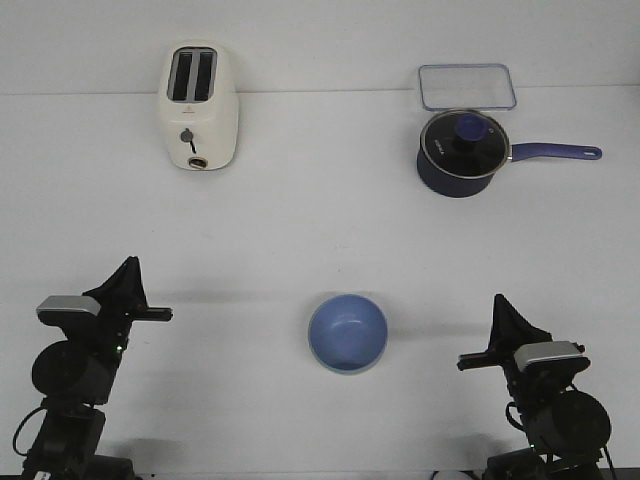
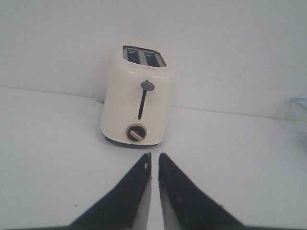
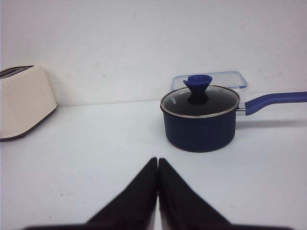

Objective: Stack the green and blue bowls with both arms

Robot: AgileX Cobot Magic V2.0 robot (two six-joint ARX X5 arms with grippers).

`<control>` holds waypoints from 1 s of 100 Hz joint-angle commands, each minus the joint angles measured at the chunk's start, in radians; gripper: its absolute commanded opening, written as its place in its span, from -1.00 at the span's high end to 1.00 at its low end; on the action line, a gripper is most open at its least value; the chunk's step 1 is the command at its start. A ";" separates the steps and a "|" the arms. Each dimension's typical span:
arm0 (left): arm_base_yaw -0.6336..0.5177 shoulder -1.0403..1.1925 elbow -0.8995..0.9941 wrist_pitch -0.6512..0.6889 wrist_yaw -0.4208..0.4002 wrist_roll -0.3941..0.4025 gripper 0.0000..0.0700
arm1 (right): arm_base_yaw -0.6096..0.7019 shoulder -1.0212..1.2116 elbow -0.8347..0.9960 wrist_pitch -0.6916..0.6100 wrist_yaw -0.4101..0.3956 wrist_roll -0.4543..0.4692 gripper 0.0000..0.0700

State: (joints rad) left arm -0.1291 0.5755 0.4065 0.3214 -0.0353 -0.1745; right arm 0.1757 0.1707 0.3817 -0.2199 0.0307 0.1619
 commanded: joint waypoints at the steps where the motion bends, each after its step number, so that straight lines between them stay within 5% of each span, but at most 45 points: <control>1: -0.002 0.003 0.014 0.014 -0.002 -0.002 0.96 | 0.000 0.000 0.003 0.011 0.003 -0.003 1.00; 37: 0.005 -0.175 -0.108 -0.024 0.016 0.184 0.96 | 0.000 0.000 0.003 0.011 0.003 -0.003 1.00; 56: 0.061 -0.383 -0.256 -0.067 0.021 0.179 0.96 | 0.000 0.000 0.003 0.011 0.003 -0.003 1.00; 77: 0.131 -0.534 -0.337 -0.127 0.144 0.166 0.96 | 0.000 0.000 0.003 0.011 0.003 -0.003 1.00; 100: 0.166 -0.573 -0.394 -0.132 0.146 0.140 0.96 | 0.000 0.000 0.003 0.011 0.003 -0.003 1.00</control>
State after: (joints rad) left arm 0.0360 0.0063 0.0341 0.1665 0.1074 -0.0212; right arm 0.1757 0.1707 0.3817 -0.2203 0.0303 0.1616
